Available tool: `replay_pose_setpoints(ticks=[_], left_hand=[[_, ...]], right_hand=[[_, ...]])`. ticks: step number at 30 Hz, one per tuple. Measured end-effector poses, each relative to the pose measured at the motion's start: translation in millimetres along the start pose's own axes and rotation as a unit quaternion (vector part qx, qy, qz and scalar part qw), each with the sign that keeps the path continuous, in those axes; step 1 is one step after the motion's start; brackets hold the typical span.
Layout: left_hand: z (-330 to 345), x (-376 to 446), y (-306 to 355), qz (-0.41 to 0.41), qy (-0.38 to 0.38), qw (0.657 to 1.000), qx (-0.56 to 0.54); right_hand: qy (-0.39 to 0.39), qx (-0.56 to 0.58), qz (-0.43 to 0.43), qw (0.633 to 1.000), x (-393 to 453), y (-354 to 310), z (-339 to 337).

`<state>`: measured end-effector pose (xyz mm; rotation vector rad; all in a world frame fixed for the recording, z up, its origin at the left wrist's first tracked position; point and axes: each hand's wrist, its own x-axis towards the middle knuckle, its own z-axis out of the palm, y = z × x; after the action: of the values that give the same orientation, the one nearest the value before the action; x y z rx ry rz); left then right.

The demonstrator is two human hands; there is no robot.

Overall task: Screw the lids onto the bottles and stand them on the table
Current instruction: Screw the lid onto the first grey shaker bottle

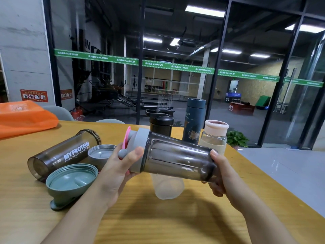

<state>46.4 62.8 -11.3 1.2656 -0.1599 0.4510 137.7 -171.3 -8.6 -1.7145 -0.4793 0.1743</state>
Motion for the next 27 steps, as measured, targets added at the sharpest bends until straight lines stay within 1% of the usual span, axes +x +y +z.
replay_pose_setpoints(ticks=[6,9,11,13,15,20,23,27], left_hand=[[1,-1,1,0.006,-0.025,1.0,-0.005],[0,0,0,0.015,-0.014,1.0,-0.007],[-2,1,-1,0.021,-0.007,1.0,-0.009],[-3,3,-3,0.02,0.001,1.0,-0.005],[-3,3,-4,0.019,0.013,1.0,-0.005],[-3,4,-5,0.006,0.029,1.0,-0.006],[-1,3,-5,-0.003,0.025,1.0,0.006],[-1,3,-5,-0.01,0.007,1.0,0.018]], right_hand=[[-0.021,-0.006,0.037,0.999,-1,0,-2],[-0.012,-0.01,0.037,0.999,0,-1,2],[-0.011,0.01,0.034,0.999,-1,-3,4],[-0.015,0.033,0.012,0.999,-1,-3,7],[-0.016,0.048,-0.033,0.998,-2,-5,8],[0.025,-0.006,-0.136,0.99,-5,-1,10],[0.048,-0.015,-0.154,0.987,-8,-2,12],[0.055,0.021,-0.149,0.987,-10,-3,13]])
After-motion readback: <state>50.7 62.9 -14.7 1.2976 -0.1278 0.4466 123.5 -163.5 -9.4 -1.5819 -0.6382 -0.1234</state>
